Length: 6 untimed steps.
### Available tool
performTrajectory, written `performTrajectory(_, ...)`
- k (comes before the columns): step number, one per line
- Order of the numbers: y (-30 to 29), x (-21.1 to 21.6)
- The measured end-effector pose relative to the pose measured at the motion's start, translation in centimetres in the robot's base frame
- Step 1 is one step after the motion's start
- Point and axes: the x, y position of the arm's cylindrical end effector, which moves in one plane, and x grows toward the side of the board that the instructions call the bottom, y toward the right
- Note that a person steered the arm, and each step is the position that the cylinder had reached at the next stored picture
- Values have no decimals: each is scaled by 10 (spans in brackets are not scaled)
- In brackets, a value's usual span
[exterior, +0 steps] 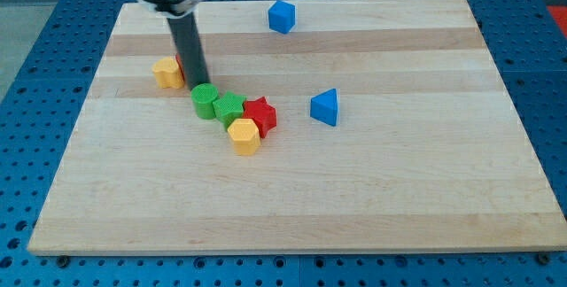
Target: Touch the bottom of green circle
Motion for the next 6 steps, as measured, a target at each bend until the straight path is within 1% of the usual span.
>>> performTrajectory(1,-15,1)
performTrajectory(2,-15,26)
performTrajectory(3,-9,50)
performTrajectory(4,21,56)
performTrajectory(5,79,20)
performTrajectory(6,90,8)
